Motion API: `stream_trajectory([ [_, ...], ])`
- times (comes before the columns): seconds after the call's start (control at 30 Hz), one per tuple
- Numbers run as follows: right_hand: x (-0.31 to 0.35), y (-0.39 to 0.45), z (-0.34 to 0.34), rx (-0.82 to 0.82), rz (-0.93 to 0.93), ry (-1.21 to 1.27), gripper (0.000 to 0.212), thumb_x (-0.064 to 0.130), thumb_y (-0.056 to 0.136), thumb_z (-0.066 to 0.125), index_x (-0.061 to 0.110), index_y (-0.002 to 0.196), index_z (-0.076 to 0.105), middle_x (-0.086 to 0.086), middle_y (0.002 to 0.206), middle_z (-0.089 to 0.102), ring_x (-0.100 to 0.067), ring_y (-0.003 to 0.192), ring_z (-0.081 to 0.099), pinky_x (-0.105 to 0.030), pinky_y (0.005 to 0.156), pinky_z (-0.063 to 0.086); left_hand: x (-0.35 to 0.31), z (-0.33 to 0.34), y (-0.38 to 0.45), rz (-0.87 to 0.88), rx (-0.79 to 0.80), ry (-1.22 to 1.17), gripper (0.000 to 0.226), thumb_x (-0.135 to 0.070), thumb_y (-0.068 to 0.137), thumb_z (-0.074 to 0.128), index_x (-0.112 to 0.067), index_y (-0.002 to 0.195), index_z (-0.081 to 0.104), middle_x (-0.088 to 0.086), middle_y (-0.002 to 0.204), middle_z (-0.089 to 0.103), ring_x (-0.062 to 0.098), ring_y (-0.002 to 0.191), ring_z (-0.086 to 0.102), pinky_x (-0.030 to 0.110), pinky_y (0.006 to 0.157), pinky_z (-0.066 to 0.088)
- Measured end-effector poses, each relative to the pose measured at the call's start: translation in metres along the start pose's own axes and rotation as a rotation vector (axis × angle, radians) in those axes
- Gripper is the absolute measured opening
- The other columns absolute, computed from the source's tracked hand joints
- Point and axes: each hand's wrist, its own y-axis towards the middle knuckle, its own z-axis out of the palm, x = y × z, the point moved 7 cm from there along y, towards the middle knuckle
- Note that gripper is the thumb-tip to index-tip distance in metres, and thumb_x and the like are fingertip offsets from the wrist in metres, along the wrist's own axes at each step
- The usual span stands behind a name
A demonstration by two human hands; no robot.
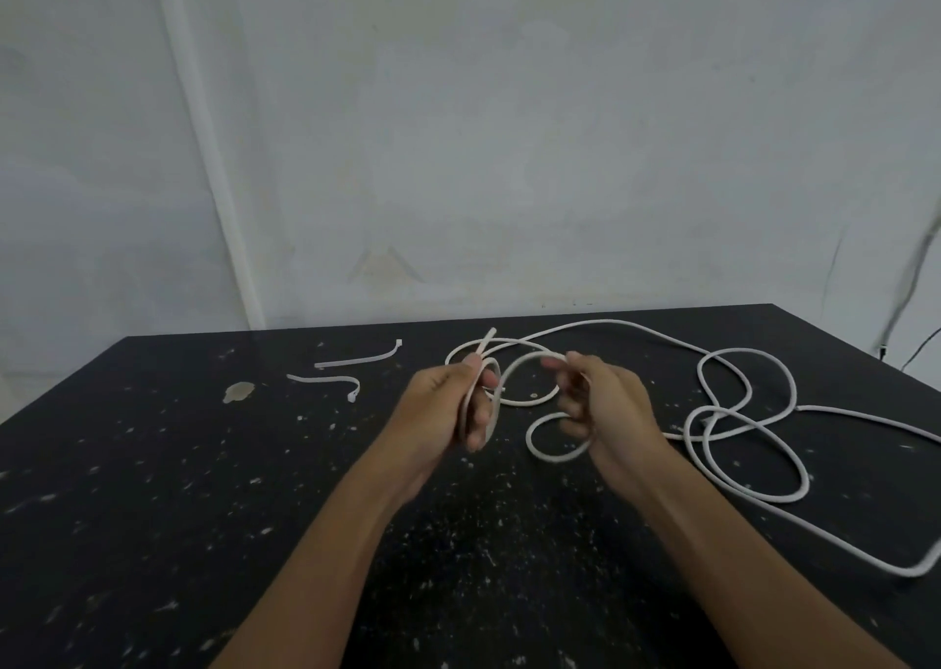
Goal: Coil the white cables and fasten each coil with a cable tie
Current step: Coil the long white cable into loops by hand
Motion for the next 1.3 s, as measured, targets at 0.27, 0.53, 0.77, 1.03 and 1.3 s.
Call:
stream_trajectory([
  [0.27,0.000,-0.010,0.014,0.236,-0.090,-0.585,0.023,0.021,0.101,0.064,0.015,0.094,0.085,0.001,0.054,0.027,-0.012,0.046,0.022,-0.026,0.046,0.017,-0.017,-0.036,0.003,0.141,-0.151,-0.330,0.036,-0.030,0.109,0.044,-0.007,0.094,0.068,0.001,0.056,0.053,0.010,0.037,0.039,0.023,0.041,0.037],
  [0.53,-0.011,-0.001,-0.007,-0.111,0.019,-0.315,0.025,0.024,0.104,0.064,0.005,0.099,0.080,0.006,0.049,0.040,-0.011,0.047,0.034,-0.025,0.043,0.026,-0.019,-0.039,0.002,0.121,-0.077,-0.226,0.037,-0.032,0.108,0.046,-0.008,0.089,0.067,-0.001,0.050,0.040,0.008,0.036,0.026,0.021,0.038,0.023],
  [0.77,0.008,-0.031,0.043,0.320,0.019,0.226,0.032,0.008,0.107,0.047,0.006,0.130,0.070,-0.005,0.128,0.077,-0.018,0.110,0.071,-0.027,0.055,0.040,-0.015,-0.011,-0.001,0.175,-0.122,0.281,0.042,-0.038,0.109,0.044,-0.013,0.091,0.073,0.002,0.058,0.064,0.013,0.041,0.043,0.019,0.045,0.038],
  [1.03,0.009,-0.032,0.039,0.315,-0.072,0.172,0.036,0.016,0.110,0.040,0.009,0.135,0.066,-0.003,0.127,0.077,-0.018,0.102,0.064,-0.030,0.049,0.028,-0.003,-0.011,0.001,0.086,-0.083,0.296,0.040,-0.037,0.108,0.047,-0.009,0.096,0.072,0.008,0.073,0.076,0.018,0.048,0.061,0.026,0.051,0.048],
  [1.3,0.009,-0.030,0.043,0.179,-0.547,-0.290,0.027,-0.001,0.096,0.071,0.016,0.113,0.083,-0.001,0.102,0.066,-0.001,0.088,0.065,-0.023,0.083,0.057,0.007,-0.005,0.002,-0.032,-0.106,-0.130,0.034,-0.028,0.106,0.054,-0.003,0.107,0.077,0.017,0.099,0.080,0.029,0.092,0.078,0.040,0.082,0.063],
])
